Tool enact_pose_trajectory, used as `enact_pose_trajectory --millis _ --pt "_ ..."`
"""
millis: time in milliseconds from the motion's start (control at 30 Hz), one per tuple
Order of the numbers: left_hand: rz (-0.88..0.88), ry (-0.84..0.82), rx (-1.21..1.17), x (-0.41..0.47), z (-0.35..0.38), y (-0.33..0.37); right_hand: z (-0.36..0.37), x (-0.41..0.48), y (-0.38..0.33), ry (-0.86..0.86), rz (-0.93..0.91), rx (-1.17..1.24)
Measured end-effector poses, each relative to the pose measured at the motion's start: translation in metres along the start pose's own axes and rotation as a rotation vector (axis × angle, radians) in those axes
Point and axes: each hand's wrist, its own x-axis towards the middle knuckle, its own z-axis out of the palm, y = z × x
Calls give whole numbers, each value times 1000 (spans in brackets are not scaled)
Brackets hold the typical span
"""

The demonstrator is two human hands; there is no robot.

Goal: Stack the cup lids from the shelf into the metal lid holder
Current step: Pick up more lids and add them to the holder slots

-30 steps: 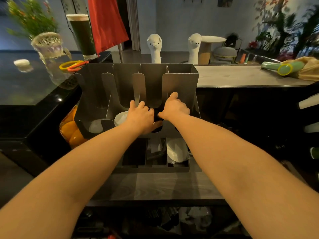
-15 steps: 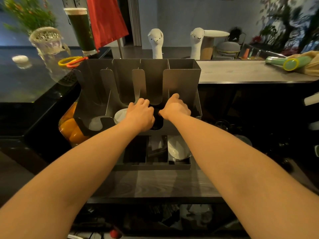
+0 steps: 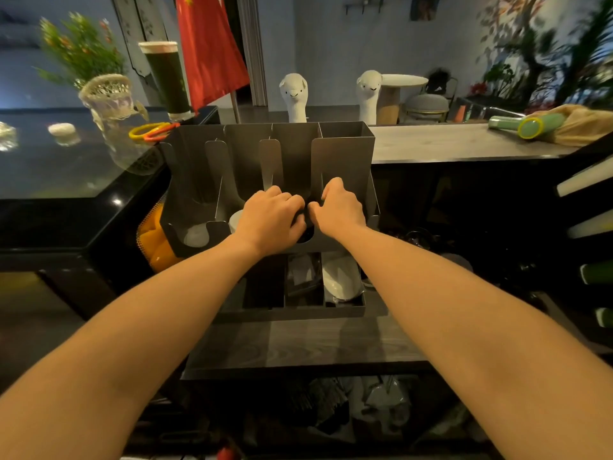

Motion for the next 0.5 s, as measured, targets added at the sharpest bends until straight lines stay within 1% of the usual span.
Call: enact_pose_trajectory --millis 100,167,267,367,500 --pt "-75 -31 -103 -17 -4 15 -2 -25 9 -66 -39 19" --pt "-126 -89 -146 -29 -1 26 -1 -42 20 -99 -18 -6" --pt "-164 -195 -193 -48 11 45 4 -74 46 -120 41 -108" --pt "-157 -303 -219 -61 27 70 7 -102 79 -191 134 -192" --pt "-87 -430 -251 -63 53 101 6 -121 119 -219 218 -249"
